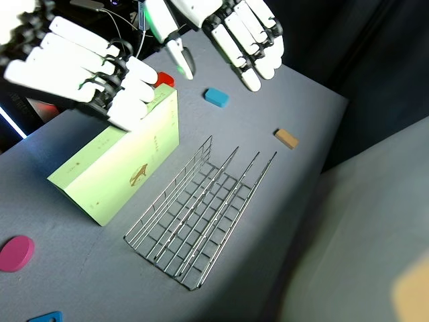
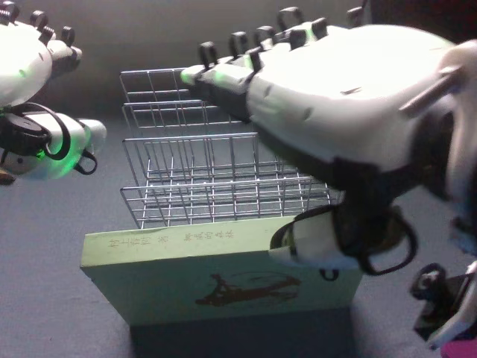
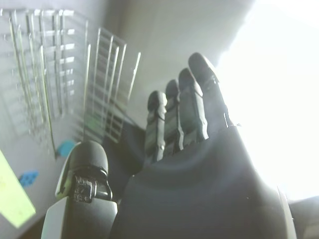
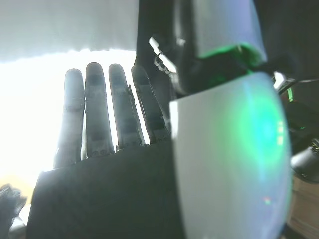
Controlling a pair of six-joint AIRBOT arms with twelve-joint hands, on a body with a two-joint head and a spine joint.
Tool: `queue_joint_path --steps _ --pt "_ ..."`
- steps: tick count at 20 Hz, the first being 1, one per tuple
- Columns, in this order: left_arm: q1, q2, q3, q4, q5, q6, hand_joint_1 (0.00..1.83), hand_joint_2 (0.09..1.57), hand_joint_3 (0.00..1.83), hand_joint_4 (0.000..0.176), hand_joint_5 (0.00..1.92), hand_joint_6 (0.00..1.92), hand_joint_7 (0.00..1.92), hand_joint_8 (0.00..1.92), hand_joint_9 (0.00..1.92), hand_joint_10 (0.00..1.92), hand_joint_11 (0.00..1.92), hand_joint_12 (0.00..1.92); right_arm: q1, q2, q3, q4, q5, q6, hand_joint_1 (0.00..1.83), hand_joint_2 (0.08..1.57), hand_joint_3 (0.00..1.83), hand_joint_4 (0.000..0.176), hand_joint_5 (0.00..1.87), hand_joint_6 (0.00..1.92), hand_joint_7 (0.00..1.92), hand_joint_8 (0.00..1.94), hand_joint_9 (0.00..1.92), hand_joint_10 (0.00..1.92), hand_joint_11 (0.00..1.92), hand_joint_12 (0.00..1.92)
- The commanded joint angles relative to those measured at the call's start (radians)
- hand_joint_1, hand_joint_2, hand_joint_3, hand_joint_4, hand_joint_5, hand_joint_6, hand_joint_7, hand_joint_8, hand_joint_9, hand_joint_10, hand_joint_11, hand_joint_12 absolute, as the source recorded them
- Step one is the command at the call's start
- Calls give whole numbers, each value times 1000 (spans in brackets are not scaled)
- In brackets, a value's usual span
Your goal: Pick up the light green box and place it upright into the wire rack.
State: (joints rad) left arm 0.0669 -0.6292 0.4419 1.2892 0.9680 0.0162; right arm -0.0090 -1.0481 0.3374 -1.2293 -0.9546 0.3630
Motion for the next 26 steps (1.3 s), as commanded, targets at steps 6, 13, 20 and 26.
queue_joint_path --steps 6,13,20,26 --pt "-1 10 41 98 -47 126 27 1403 8 0 165 11 135 2 131 17 0 710 25 -111 68 120 -33 1 1230 875 0 0 47 1 76 0 108 0 0 138" --pt "-1 44 51 103 -61 151 25 1409 4 0 189 11 157 5 139 13 0 771 -20 -178 152 174 -45 6 1236 876 0 0 43 0 76 0 109 0 0 132" --pt "-1 52 52 103 -68 176 30 1400 0 0 200 10 162 3 138 8 0 751 -65 -219 194 160 -20 11 1234 876 0 0 38 0 69 0 103 0 0 127" --pt "-3 52 51 93 -69 177 0 1407 1 0 179 0 155 0 126 3 0 747 -85 -246 213 133 -20 37 1224 874 0 0 31 0 62 0 100 0 0 116"
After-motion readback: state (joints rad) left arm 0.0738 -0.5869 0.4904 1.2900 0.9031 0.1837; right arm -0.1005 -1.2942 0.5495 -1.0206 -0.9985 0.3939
